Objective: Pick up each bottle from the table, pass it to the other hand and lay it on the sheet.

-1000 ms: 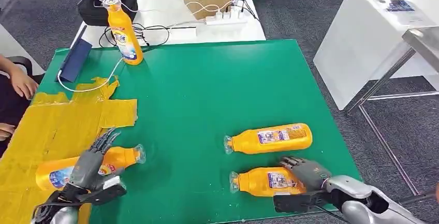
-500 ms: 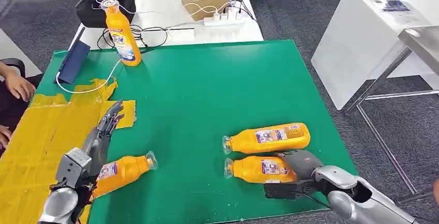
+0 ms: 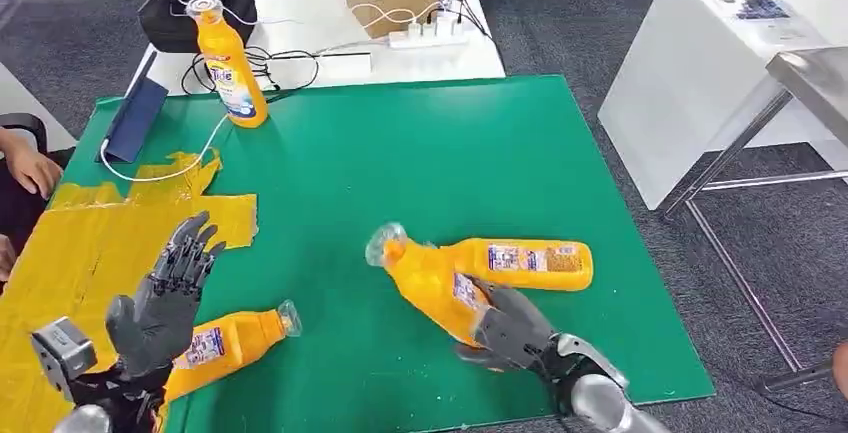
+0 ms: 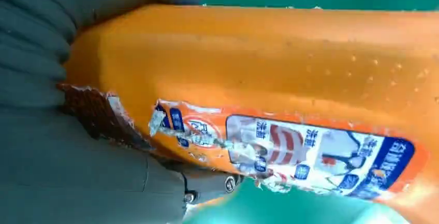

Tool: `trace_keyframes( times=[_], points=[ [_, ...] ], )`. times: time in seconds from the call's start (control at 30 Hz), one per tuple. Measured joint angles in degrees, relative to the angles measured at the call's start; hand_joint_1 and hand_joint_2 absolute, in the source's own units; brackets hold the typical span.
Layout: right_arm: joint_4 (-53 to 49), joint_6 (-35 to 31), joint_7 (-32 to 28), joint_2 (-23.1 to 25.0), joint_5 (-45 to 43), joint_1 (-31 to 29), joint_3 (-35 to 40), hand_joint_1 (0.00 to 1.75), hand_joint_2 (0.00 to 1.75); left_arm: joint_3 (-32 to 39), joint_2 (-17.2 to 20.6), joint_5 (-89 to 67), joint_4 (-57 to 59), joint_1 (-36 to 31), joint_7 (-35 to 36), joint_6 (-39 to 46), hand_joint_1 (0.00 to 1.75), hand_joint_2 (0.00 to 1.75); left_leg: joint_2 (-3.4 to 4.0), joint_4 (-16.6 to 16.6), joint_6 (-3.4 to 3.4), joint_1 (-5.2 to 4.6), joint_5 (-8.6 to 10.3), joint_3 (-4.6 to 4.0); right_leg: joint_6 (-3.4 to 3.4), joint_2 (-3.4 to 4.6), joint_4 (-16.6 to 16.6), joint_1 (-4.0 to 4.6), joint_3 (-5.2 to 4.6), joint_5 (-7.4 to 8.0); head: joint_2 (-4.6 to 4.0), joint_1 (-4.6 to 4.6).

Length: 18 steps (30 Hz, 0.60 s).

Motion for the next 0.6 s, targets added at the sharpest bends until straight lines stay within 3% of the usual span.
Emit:
trace_keyframes(
  times=[0.03, 0.27, 0.6],
  points=[
    [-0.7, 0.6, -0.4, 1.3, -1.0, -0.1, -0.8, 1.75, 1.75, -0.3, -0.3, 0.2, -0.2, 0.0, 0.7, -0.1, 0.0, 1.75, 0.0, 0.0, 0.02, 0.0, 0.02, -0.01, 0.0, -0.01, 0.0, 0.0, 0.0, -0.01, 0.0, -0.02],
    [-2.4, 2.7, -1.4, 7.0, -1.5, -1.1, -2.2, 1.75, 1.75, -2.4, -1.1, 3.0, -0.8, 0.1, 2.6, -1.8, 0.0, 1.75, -0.04, 0.0, 0.05, -0.06, 0.01, -0.15, 0.0, -0.04, 0.0, -0.07, -0.06, -0.01, 0.0, 0.02],
    [2.3, 3.4, -1.2, 12.8, -0.6, -7.7, 5.8, 1.75, 1.75, -8.2, -1.1, 1.2, -1.8, -0.6, 2.8, -1.7, 0.0, 1.75, -0.04, 0.0, 0.04, 0.0, 0.04, -0.21, 0.0, -0.07, 0.0, -0.01, -0.16, -0.01, 0.0, 0.0]
  ],
)
